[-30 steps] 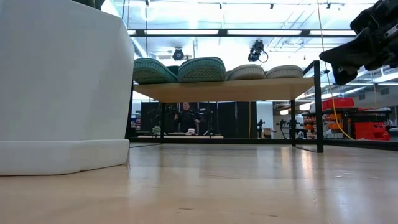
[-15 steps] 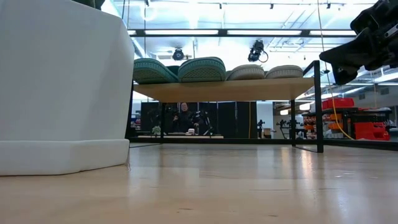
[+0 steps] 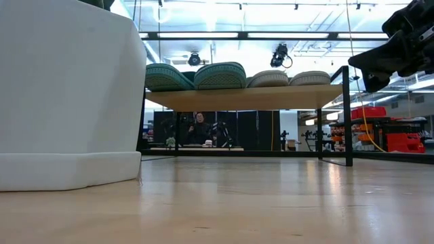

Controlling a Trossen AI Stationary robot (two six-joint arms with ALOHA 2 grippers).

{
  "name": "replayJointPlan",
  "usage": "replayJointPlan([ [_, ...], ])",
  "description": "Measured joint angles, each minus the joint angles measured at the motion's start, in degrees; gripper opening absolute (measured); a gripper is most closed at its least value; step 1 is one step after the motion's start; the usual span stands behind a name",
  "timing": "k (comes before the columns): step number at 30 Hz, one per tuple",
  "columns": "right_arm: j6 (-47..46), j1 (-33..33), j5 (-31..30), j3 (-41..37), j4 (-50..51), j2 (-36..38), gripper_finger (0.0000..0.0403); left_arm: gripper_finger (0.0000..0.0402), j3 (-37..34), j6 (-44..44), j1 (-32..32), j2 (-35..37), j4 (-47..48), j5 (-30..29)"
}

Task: Pick and place slides into the shelf
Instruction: Return to Home Position

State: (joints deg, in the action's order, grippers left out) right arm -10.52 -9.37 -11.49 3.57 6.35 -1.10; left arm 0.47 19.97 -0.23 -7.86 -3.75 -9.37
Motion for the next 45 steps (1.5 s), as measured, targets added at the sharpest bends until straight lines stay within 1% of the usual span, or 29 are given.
replayJointPlan([
  [14,0.00,0.02,0.00,0.00,0.00,0.00,0.0018,0.0025,0.00,0.00,0.02,0.00,0.00,0.02],
  [26,0.00,0.02,0.00,-0.01,0.00,0.00,0.0018,0.0040,0.00,0.00,0.01,0.00,0.00,0.01],
  [38,0.00,0.00,0.00,-0.02,0.00,0.00,0.0018,0.0028,0.00,0.00,0.01,0.00,0.00,0.01],
  [45,0.00,0.02,0.00,-0.02,0.00,0.00,0.0018,0.0038,0.00,0.00,0.02,0.00,0.00,0.00],
])
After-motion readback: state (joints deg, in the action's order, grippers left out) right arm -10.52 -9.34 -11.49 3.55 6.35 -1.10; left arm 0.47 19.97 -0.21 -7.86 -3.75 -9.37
